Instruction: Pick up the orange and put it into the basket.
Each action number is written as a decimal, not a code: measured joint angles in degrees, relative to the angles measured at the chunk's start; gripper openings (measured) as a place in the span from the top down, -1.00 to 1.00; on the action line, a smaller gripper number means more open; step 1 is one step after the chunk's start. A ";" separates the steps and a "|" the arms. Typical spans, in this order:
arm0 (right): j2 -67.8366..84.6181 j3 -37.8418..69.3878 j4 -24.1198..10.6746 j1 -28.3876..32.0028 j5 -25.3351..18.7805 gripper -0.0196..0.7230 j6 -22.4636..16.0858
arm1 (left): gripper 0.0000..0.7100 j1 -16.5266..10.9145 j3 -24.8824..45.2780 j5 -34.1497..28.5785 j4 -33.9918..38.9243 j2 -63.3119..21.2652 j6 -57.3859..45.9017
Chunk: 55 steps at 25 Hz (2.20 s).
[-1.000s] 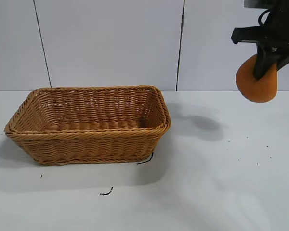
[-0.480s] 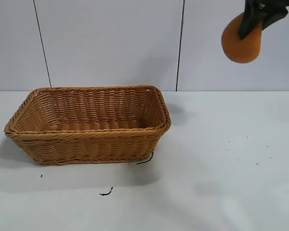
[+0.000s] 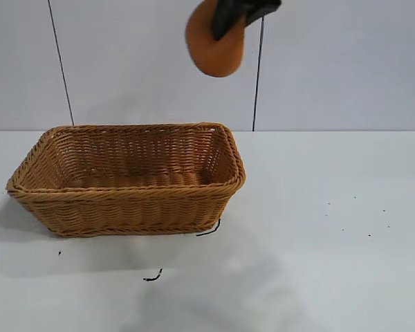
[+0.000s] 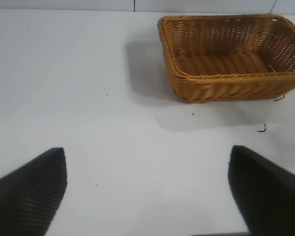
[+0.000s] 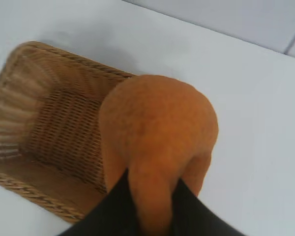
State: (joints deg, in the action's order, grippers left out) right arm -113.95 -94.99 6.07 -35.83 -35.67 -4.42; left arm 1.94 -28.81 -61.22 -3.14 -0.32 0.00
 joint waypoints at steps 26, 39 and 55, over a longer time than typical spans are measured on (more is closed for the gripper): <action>-10.72 -23.16 -5.75 2.84 -20.11 -0.73 -2.75 | -0.80 0.00 0.00 -0.10 0.00 0.00 0.00; -10.72 -26.65 -12.13 26.27 -32.14 -0.73 -4.13 | -0.80 0.00 0.00 -0.10 0.00 0.00 0.00; -3.41 -7.06 -7.16 36.96 -33.65 -0.73 0.82 | -0.80 0.00 0.00 -0.04 0.00 0.00 0.00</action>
State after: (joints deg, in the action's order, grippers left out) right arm -117.36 -102.05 -1.09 1.13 -69.33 -3.60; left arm 1.94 -28.81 -61.26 -3.14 -0.32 0.00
